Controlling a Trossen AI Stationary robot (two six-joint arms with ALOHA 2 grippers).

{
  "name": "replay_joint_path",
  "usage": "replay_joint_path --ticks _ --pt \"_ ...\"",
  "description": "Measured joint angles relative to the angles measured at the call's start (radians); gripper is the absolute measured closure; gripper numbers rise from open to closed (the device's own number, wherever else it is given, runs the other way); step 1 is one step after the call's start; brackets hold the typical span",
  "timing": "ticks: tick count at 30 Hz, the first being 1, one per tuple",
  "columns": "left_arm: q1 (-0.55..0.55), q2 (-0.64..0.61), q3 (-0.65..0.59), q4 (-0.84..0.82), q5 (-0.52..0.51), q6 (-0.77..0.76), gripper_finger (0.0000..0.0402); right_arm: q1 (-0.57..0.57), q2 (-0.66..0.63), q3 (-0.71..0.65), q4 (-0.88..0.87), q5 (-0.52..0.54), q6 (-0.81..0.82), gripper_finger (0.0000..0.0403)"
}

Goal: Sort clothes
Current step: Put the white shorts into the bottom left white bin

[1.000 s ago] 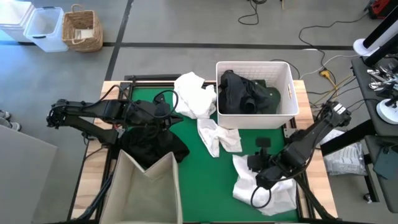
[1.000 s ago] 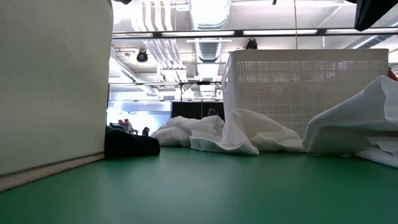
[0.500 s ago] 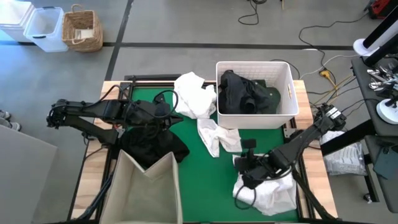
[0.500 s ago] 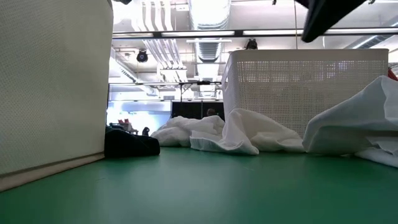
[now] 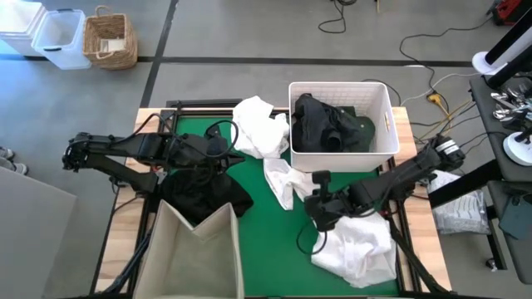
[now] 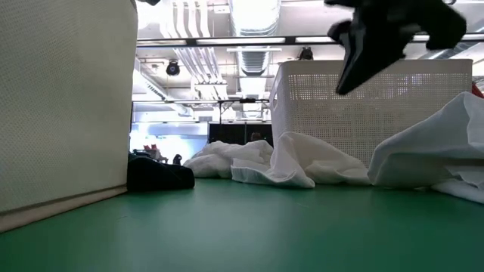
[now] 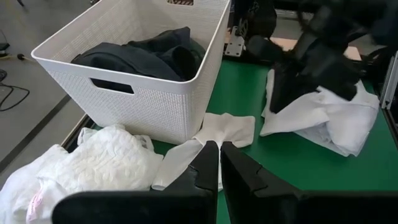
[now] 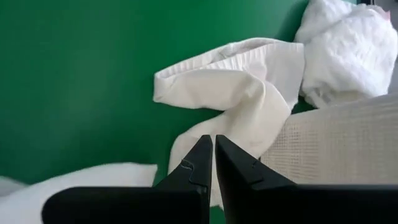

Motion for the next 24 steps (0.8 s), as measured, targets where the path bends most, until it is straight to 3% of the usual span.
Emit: replay_joint_path --ticks 12,24 --pt "0.0 0.0 0.0 0.0 0.0 0.005 0.0401 -0.045 -0.006 -0.222 0.319 -0.063 0.034 0.039" --pt "0.0 0.0 -0.001 0.0 -0.001 0.018 0.0401 -0.045 -0.006 -0.304 0.372 -0.047 0.168 0.039"
